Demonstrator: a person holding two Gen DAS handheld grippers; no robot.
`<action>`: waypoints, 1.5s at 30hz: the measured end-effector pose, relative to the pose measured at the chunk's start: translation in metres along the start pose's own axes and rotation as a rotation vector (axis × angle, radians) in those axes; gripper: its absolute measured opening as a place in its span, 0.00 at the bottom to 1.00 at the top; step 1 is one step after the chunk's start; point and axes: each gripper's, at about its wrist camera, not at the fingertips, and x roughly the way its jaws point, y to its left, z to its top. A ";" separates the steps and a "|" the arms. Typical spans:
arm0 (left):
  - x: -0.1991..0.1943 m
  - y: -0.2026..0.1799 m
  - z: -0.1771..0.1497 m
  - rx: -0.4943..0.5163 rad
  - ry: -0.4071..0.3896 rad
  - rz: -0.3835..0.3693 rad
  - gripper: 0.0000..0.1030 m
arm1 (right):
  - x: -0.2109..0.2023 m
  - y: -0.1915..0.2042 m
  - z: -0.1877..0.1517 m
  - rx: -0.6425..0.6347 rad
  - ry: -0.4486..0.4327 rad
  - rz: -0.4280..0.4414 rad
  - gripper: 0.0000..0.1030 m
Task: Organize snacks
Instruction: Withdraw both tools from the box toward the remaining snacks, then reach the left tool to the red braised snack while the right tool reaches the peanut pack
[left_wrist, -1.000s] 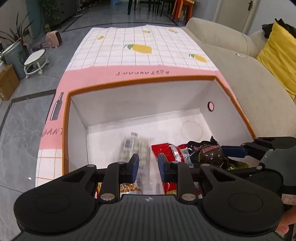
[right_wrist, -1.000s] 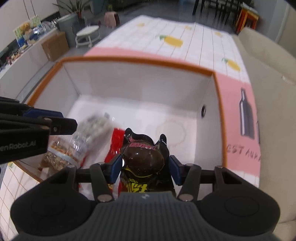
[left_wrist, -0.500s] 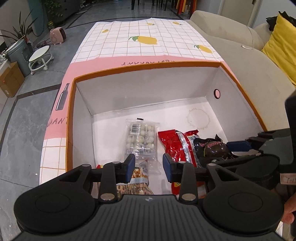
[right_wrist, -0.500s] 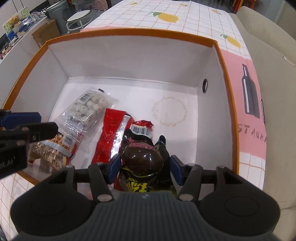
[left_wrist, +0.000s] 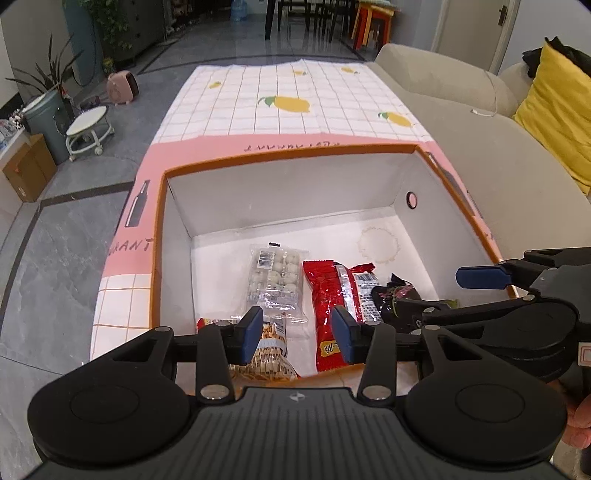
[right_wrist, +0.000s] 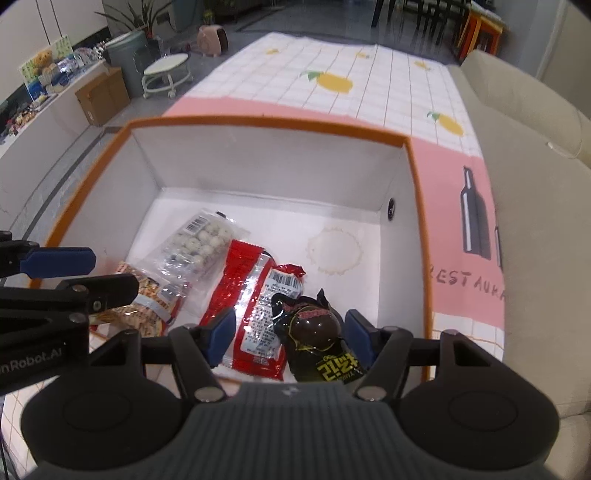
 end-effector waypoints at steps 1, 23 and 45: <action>-0.003 -0.001 -0.002 0.004 -0.008 0.000 0.49 | -0.006 0.001 -0.004 -0.003 -0.013 -0.003 0.61; -0.062 -0.023 -0.106 0.034 -0.145 0.004 0.63 | -0.095 0.000 -0.145 0.007 -0.251 0.002 0.62; -0.020 -0.023 -0.173 0.061 -0.116 0.016 0.76 | -0.046 -0.017 -0.227 0.104 -0.158 -0.009 0.62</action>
